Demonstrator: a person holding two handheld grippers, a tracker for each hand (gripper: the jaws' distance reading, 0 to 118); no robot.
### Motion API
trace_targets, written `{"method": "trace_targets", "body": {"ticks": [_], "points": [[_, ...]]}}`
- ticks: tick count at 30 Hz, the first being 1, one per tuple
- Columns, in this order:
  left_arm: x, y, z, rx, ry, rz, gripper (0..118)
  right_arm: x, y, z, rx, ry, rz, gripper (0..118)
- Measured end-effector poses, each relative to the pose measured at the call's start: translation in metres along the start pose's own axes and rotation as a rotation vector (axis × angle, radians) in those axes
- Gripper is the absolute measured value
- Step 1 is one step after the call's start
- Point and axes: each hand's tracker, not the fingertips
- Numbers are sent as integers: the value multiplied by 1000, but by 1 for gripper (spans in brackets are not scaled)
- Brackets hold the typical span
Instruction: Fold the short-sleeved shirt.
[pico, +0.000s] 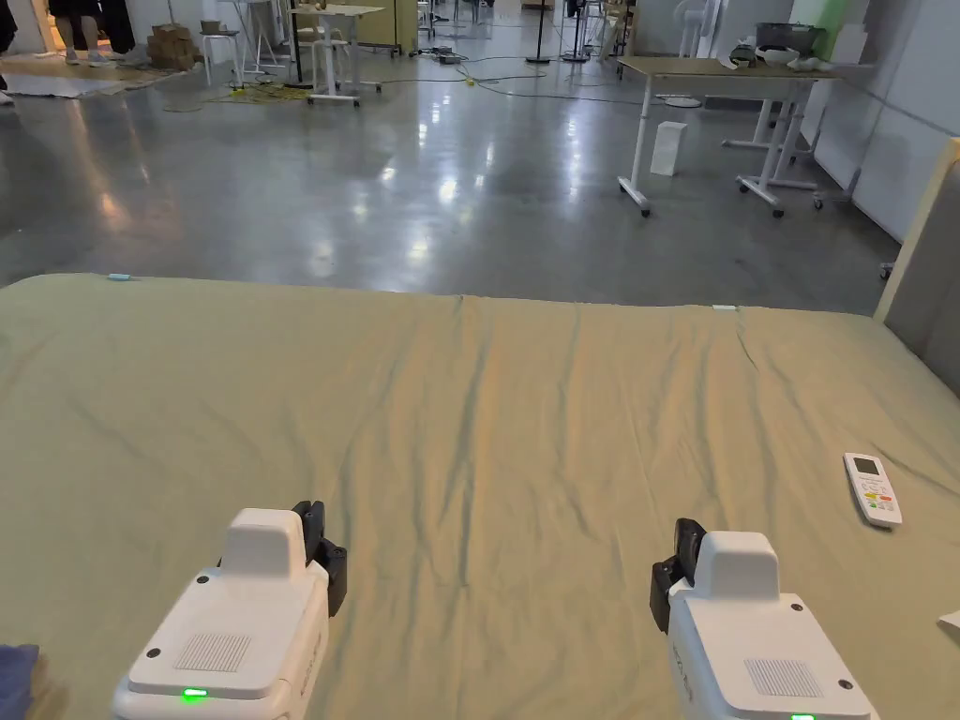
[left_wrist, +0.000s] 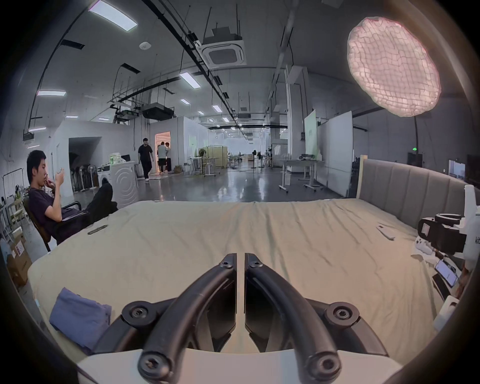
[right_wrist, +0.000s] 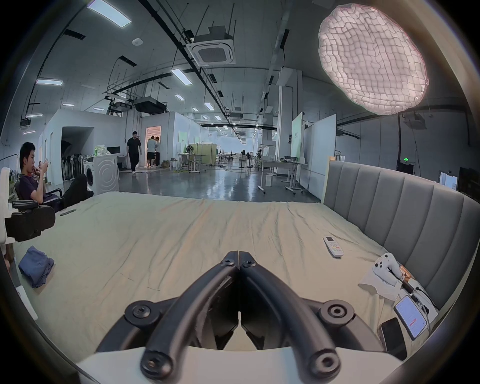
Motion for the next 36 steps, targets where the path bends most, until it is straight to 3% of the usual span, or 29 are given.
{"method": "trace_targets", "body": {"ticks": [36], "points": [[8, 37, -5, 1, -37, -19, 5, 7, 11, 11, 29, -22, -25, 4]]}}
